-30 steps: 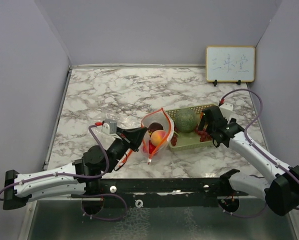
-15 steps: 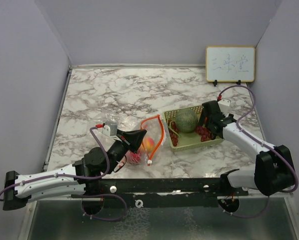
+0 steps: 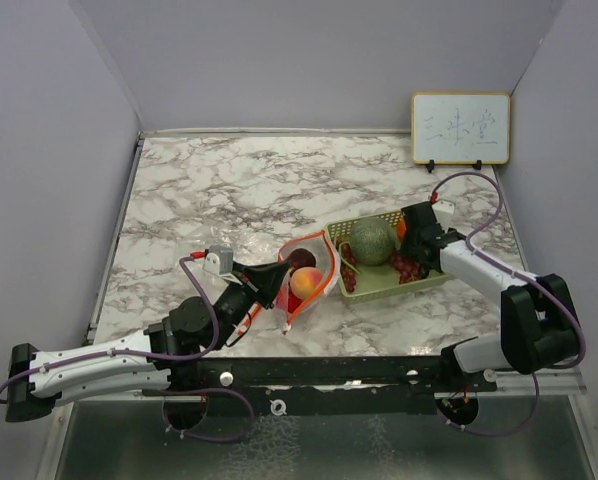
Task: Place the food in the zip-top bag and seal the zipper
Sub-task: Pick up the fake fruit from the bin, then place the fake fruit in the zipper food storage bag.
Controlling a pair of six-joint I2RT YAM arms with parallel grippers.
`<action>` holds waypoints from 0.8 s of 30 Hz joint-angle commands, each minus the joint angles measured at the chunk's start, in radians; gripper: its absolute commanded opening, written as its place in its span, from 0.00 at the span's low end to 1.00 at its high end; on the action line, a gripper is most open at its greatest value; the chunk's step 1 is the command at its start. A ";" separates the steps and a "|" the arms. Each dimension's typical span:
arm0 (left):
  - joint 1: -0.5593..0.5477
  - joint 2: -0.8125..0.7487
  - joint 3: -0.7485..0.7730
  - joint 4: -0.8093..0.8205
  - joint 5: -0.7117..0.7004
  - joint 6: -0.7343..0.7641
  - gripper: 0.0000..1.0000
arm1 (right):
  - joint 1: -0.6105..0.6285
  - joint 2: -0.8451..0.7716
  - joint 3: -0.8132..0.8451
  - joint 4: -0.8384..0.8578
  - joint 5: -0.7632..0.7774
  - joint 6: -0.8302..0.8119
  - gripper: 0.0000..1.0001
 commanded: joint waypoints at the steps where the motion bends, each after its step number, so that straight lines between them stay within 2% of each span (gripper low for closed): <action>1: -0.003 -0.009 -0.008 -0.004 -0.036 -0.021 0.00 | -0.003 -0.110 0.047 -0.030 -0.044 0.002 0.14; 7: -0.003 -0.004 -0.042 -0.027 -0.079 -0.045 0.00 | 0.002 -0.364 0.129 -0.053 -0.318 -0.069 0.10; 11: -0.002 -0.003 -0.063 -0.032 -0.088 -0.074 0.00 | 0.049 -0.465 0.196 -0.031 -0.544 -0.089 0.09; 15: -0.002 0.006 -0.061 -0.041 -0.090 -0.089 0.00 | 0.211 -0.458 0.226 0.055 -0.685 -0.070 0.09; 21: -0.002 0.021 -0.031 -0.065 -0.083 -0.094 0.00 | 0.537 -0.350 0.228 0.264 -0.687 -0.048 0.09; 24: -0.002 0.016 -0.026 -0.072 -0.079 -0.100 0.00 | 0.578 -0.271 0.230 0.312 -0.707 -0.029 0.09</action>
